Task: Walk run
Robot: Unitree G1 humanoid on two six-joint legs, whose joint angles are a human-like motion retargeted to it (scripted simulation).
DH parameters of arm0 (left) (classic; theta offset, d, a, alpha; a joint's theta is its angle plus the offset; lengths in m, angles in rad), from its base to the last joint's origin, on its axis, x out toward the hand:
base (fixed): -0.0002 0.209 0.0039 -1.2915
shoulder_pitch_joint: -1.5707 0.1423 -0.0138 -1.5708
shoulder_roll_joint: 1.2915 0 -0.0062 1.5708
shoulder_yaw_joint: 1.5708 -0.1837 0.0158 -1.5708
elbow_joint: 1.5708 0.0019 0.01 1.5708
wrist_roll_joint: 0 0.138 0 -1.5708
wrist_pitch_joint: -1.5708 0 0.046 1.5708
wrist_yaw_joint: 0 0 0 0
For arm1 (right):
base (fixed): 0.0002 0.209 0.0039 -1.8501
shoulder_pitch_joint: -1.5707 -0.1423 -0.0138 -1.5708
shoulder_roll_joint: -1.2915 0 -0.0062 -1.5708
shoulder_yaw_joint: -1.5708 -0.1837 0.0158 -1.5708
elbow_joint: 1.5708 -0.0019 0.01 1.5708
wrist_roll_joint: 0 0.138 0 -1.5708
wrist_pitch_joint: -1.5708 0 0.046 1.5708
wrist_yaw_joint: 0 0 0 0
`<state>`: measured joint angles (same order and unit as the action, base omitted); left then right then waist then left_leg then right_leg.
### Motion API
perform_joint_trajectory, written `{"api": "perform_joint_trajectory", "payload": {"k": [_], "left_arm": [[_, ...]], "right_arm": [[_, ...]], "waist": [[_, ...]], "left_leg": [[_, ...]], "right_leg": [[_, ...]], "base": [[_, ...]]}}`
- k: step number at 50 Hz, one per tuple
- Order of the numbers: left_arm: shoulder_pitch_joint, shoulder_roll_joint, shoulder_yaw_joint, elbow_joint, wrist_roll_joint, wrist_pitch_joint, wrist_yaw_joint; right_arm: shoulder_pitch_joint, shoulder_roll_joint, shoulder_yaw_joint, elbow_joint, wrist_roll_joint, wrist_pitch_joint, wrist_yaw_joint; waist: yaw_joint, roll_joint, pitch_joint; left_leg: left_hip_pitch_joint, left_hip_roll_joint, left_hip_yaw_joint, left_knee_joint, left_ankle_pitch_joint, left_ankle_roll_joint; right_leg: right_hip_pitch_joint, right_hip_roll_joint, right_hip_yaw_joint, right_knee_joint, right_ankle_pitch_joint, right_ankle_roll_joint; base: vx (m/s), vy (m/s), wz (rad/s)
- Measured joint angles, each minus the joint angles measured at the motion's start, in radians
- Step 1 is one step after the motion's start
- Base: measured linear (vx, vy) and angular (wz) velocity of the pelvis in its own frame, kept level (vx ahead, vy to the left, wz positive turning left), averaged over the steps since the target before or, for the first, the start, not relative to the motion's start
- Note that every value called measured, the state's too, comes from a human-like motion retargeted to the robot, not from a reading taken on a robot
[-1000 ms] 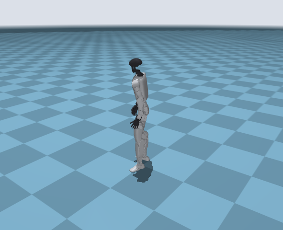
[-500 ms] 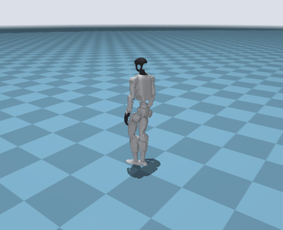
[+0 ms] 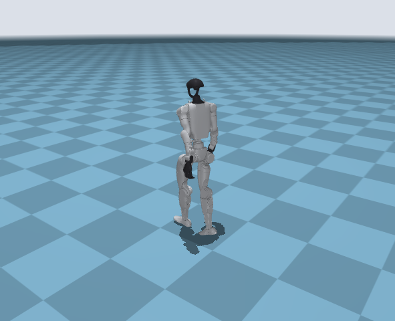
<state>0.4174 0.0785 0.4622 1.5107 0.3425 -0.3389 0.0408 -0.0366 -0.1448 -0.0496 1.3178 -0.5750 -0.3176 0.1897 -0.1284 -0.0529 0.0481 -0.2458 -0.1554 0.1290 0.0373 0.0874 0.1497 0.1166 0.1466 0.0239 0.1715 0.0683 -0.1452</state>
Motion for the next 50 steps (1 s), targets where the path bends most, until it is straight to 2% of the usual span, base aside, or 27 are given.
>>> {"api": "perform_joint_trajectory", "payload": {"k": [2, 6, 8, 10, 12, 14, 17, 20, 23, 28, 32, 35, 37, 39, 42, 43, 44, 45, 47, 50], "left_arm": [[0.017, 0.012, 0.025, 0.027, 0.023, 0.018, 0.013], [-0.031, 0.036, 0.063, 0.082, 0.005, 0.066, 0.041], [-0.065, 0.036, 0.054, 0.097, -0.045, 0.073, 0.042], [-0.118, 0.035, 0.040, 0.104, -0.109, 0.077, 0.015], [-0.182, 0.037, 0.010, 0.095, -0.162, 0.086, -0.029], [-0.239, 0.036, -0.026, 0.066, -0.186, 0.082, -0.054], [-0.312, 0.038, -0.078, -0.006, -0.183, 0.051, -0.069], [-0.380, 0.060, -0.147, -0.072, -0.179, 0.014, -0.101], [-0.459, 0.103, -0.213, -0.113, -0.168, -0.012, -0.142], [-0.567, 0.153, -0.248, -0.155, -0.106, -0.028, -0.151], [-0.600, 0.158, -0.241, -0.183, -0.091, -0.032, -0.155], [-0.577, 0.147, -0.234, -0.194, -0.104, -0.032, -0.184], [-0.530, 0.134, -0.220, -0.196, -0.097, -0.039, -0.205], [-0.470, 0.115, -0.207, -0.179, -0.070, -0.055, -0.203], [-0.402, 0.099, -0.176, -0.093, -0.025, -0.053, -0.156], [-0.386, 0.102, -0.178, -0.055, -0.021, -0.034, -0.151], [-0.372, 0.107, -0.187, -0.026, -0.011, -0.012, -0.162], [-0.360, 0.115, -0.200, -0.001, 0.002, 0.011, -0.181], [-0.315, 0.114, -0.216, 0.008, 0.070, 0.041, -0.216], [-0.221, 0.094, -0.206, -0.011, 0.200, 0.058, -0.203]], "right_arm": [[0.025, 0.004, -0.039, 0.019, -0.002, 0.036, -0.015], [0.050, 0.022, -0.101, 0.065, 0.020, 0.083, -0.095], [0.062, 0.020, -0.115, 0.090, 0.052, 0.058, -0.157], [0.058, 0.024, -0.128, 0.110, 0.071, 0.040, -0.213], [0.059, 0.032, -0.145, 0.124, 0.079, 0.054, -0.245], [0.073, 0.038, -0.167, 0.139, 0.089, 0.058, -0.268], [0.097, 0.045, -0.177, 0.170, 0.107, 0.040, -0.298], [0.120, 0.039, -0.165, 0.198, 0.091, 0.048, -0.309], [0.133, 0.032, -0.169, 0.232, 0.046, 0.072, -0.311], [0.157, 0.027, -0.188, 0.269, -0.017, 0.101, -0.300], [0.179, 0.039, -0.233, 0.294, -0.017, 0.122, -0.283], [0.197, 0.044, -0.264, 0.332, 0.031, 0.121, -0.262], [0.204, 0.040, -0.284, 0.361, 0.050, 0.123, -0.247], [0.199, 0.032, -0.299, 0.380, 0.060, 0.140, -0.232], [0.137, 0.010, -0.294, 0.382, 0.057, 0.182, -0.208], [0.104, 0.000, -0.289, 0.382, 0.050, 0.186, -0.210], [0.067, -0.007, -0.283, 0.378, 0.047, 0.183, -0.215], [0.028, -0.014, -0.275, 0.371, 0.048, 0.177, -0.223], [-0.029, -0.018, -0.253, 0.329, 0.050, 0.160, -0.239], [-0.088, -0.016, -0.215, 0.252, 0.050, 0.134, -0.248]], "waist": [[0.016, -0.004, -0.028], [0.039, 0.003, -0.037], [0.040, 0.004, -0.032], [0.040, 0.020, -0.034], [0.034, 0.056, -0.042], [0.012, 0.071, -0.051], [-0.039, 0.074, -0.070], [-0.086, 0.067, -0.087], [-0.130, 0.051, -0.087], [-0.204, 0.072, -0.071], [-0.228, 0.103, -0.062], [-0.252, 0.111, -0.077], [-0.244, 0.108, -0.104], [-0.217, 0.103, -0.119], [-0.230, 0.063, -0.093], [-0.242, 0.047, -0.086], [-0.262, 0.042, -0.077], [-0.285, 0.041, -0.065], [-0.294, 0.032, -0.053], [-0.224, 0.007, -0.050]], "left_leg": [[0.020, 0.009, 0.011, 0.005, -0.034, 0.014], [0.066, 0.066, 0.029, 0.039, -0.119, 0.016], [0.111, 0.073, 0.036, 0.048, -0.162, 0.022], [0.136, 0.097, 0.046, 0.053, -0.195, 0.014], [0.159, 0.139, 0.068, 0.046, -0.213, 0.002], [0.189, 0.151, 0.078, 0.035, -0.227, -0.007], [0.222, 0.146, 0.065, 0.027, -0.251, -0.022], [0.258, 0.123, 0.070, 0.022, -0.278, -0.029], [0.308, 0.086, 0.058, 0.022, -0.306, -0.033], [0.389, 0.094, 0.041, 0.022, -0.324, -0.067], [0.422, 0.130, 0.030, 0.052, -0.296, -0.116], [0.440, 0.150, 0.005, 0.097, -0.212, -0.167], [0.446, 0.163, 0.019, 0.138, -0.087, -0.207], [0.434, 0.172, 0.045, 0.225, 0.080, -0.225], [0.371, 0.184, 0.105, 0.470, 0.301, -0.200], [0.344, 0.208, 0.159, 0.560, 0.358, -0.166], [0.314, 0.229, 0.178, 0.626, 0.369, -0.158], [0.283, 0.248, 0.180, 0.679, 0.356, -0.162], [0.228, 0.260, 0.195, 0.735, 0.258, -0.135], [0.141, 0.228, 0.229, 0.734, 0.130, -0.147]], "right_leg": [[-0.010, -0.008, -0.021, 0.053, 0.125, 0.036], [-0.101, 0.016, -0.019, 0.292, 0.410, 0.167], [-0.187, 0.025, -0.028, 0.508, 0.453, 0.201], [-0.264, 0.030, -0.056, 0.629, 0.455, 0.197], [-0.330, 0.019, -0.109, 0.660, 0.329, 0.166], [-0.393, -0.039, -0.182, 0.667, 0.232, 0.145], [-0.494, -0.079, -0.189, 0.596, 0.130, 0.160], [-0.560, -0.118, -0.146, 0.418, 0.104, 0.225], [-0.595, -0.215, -0.143, 0.210, 0.102, 0.241], [-0.646, -0.277, -0.082, -0.070, 0.052, 0.199], [-0.632, -0.319, -0.199, -0.122, 0.049, 0.198], [-0.592, -0.348, -0.364, -0.086, 0.074, 0.165], [-0.578, -0.331, -0.356, -0.081, 0.135, 0.146], [-0.562, -0.303, -0.268, -0.051, 0.111, 0.119], [-0.479, -0.297, -0.227, -0.061, 0.071, 0.109], [-0.454, -0.299, -0.236, -0.066, 0.058, 0.105], [-0.429, -0.295, -0.232, -0.071, 0.043, 0.104], [-0.405, -0.286, -0.221, -0.076, 0.027, 0.105], [-0.365, -0.279, -0.230, -0.089, 0.011, 0.115], [-0.319, -0.252, -0.211, -0.110, -0.004, 0.119]], "base": [[0.80, -0.12, -0.62], [0.65, -0.12, -0.62], [0.59, -0.09, -0.47], [0.47, -0.06, -0.73], [0.39, -0.03, -0.59], [0.44, -0.05, -0.01], [0.63, -0.15, 0.29], [0.51, -0.12, 0.09], [0.53, -0.14, 0.14], [0.56, -0.19, 0.24], [0.68, -0.41, 0.05], [0.66, -0.47, 0.24], [0.80, -0.64, -0.34], [0.74, -0.56, -0.73], [0.62, -0.45, -0.68], [0.46, -0.29, -0.47], [0.37, -0.21, -0.13], [0.48, -0.27, -0.05], [0.58, -0.32, -0.52], [0.58, -0.25, -1.54]]}}
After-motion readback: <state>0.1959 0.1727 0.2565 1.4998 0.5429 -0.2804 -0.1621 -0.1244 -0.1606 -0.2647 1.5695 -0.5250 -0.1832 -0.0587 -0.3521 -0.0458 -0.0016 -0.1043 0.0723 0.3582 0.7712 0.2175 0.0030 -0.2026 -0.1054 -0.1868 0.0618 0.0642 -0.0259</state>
